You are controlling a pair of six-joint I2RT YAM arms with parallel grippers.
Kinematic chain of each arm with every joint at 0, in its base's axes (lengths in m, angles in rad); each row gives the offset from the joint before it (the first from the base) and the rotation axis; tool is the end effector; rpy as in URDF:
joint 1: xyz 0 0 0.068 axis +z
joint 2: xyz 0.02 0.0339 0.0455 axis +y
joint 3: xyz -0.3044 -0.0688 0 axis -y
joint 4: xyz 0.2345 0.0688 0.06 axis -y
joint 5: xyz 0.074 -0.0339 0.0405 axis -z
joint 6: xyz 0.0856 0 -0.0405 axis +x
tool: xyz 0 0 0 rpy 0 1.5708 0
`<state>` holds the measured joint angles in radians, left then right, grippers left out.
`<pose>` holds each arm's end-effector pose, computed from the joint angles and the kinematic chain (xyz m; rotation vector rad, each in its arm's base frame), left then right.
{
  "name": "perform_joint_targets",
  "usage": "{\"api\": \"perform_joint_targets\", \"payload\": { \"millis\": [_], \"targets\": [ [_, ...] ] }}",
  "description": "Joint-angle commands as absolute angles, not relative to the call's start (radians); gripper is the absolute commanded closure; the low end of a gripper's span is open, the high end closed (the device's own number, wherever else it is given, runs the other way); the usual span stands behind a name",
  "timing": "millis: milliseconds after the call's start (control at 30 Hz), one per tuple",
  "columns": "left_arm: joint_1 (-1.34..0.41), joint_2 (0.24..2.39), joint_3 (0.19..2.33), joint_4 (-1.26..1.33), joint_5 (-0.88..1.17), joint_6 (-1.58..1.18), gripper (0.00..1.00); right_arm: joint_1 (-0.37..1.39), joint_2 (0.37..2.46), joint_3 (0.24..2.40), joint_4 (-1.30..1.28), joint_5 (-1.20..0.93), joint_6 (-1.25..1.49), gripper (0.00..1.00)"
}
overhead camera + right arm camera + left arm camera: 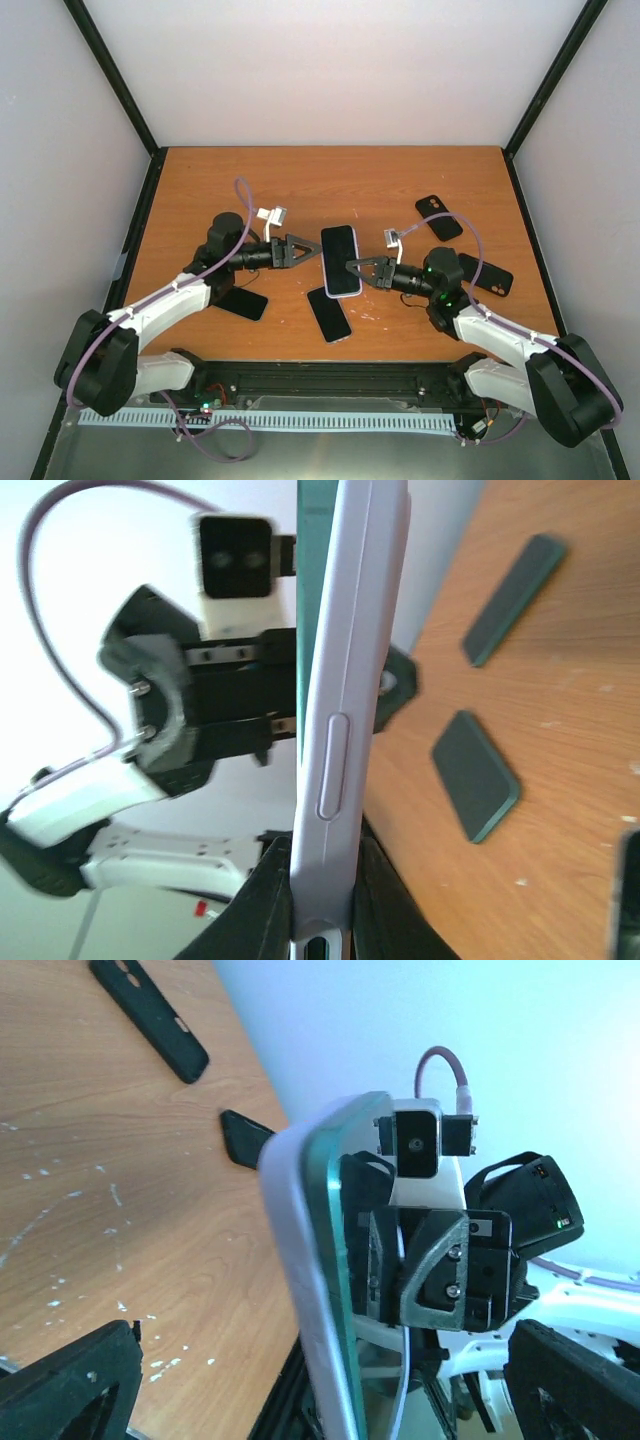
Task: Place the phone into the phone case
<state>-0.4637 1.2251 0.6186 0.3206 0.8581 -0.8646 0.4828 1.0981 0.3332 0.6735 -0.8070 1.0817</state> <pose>0.2111 -0.1780 0.2789 0.2741 2.1064 -1.6510 0.1704 0.1591 0.2533 -0.1440 1.9951 1.7633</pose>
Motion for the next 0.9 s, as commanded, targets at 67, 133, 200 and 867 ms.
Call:
{"api": "perform_joint_targets", "payload": {
  "millis": [67, 133, 200, 867],
  "targets": [
    [-0.462, 1.193, 0.578, 0.622, 1.004, -1.045, 0.04, 0.563, 1.07, 0.338, 0.99, -0.871, 1.229, 0.94],
    [-0.462, 1.199, 0.561, 0.741, 1.026, -1.113, 0.08, 0.586, 1.079, 0.35, 1.007, -0.873, 1.243, 0.94],
    [-0.462, 1.203, 0.539, 0.841, 1.038, -1.172, 0.13, 0.6, 1.089, 0.356, 1.031, -0.873, 1.26, 0.94],
    [-0.46, 1.129, 0.467, 0.849, 0.916, -1.272, 0.77, 0.632, 1.086, 0.309, 1.011, -0.858, 1.227, 0.93]
  ]
}}
